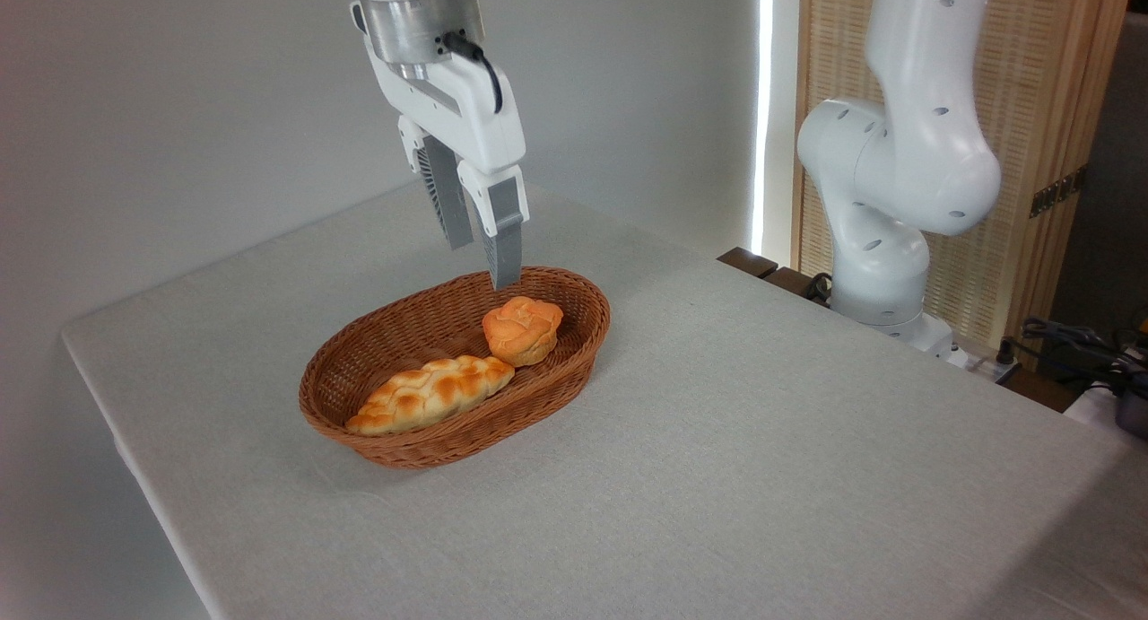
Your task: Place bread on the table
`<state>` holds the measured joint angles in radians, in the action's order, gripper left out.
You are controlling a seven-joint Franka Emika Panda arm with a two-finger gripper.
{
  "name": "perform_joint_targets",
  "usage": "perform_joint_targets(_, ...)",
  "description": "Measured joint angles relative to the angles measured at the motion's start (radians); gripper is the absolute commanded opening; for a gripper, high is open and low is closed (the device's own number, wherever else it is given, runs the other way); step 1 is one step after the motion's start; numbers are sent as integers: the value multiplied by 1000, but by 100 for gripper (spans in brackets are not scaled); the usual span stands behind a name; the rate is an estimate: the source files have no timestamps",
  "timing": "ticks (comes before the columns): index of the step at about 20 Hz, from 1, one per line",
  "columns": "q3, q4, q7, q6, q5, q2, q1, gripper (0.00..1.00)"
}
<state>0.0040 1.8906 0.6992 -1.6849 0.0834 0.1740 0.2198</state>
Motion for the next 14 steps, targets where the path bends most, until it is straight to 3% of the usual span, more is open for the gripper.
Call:
perform_joint_targets(3, -30, 100, 0, -67, 30, 24, 44, 100)
perform_joint_targets(9, -150, 232, -19, -157, 42, 26, 57, 100)
perform_joint_targets(14, -156, 278, -20, -226, 37, 26, 57, 100)
